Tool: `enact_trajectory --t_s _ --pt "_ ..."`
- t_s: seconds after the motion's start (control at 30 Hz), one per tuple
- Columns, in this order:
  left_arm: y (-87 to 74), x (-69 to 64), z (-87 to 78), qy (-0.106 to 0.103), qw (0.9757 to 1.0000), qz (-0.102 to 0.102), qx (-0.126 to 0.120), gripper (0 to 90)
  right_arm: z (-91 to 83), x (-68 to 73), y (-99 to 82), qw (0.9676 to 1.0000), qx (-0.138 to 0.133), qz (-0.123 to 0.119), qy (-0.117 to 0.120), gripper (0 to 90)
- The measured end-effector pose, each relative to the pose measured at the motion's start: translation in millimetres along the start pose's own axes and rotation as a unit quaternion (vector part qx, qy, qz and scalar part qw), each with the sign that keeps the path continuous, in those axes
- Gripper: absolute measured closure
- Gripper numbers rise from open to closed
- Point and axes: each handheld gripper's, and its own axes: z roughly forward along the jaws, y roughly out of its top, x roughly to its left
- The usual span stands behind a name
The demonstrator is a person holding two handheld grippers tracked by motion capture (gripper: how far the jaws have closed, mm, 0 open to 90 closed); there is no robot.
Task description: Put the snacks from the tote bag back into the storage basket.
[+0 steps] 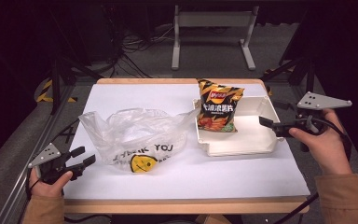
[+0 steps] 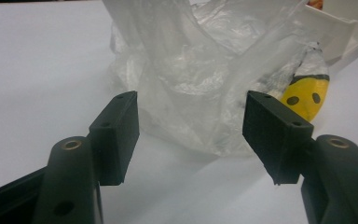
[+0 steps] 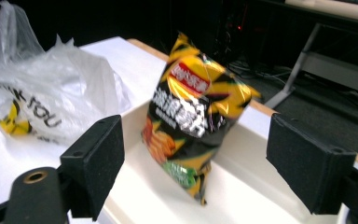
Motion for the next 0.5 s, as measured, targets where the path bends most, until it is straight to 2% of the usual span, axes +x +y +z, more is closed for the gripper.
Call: enact_trajectory --t_s 0.3,0.5 --pt "-0.8 0.7 -1.7 -0.015 0.9998 0.01 0.001 33.3 -12.1 4.8 -32.6 0.9995 -0.013 0.02 0.02 18.2" --pt "-0.5 -1.0 -1.7 -0.021 0.9997 0.015 0.002 33.5 -11.7 12.0 -58.7 0.9983 -0.011 0.026 0.052 17.6"
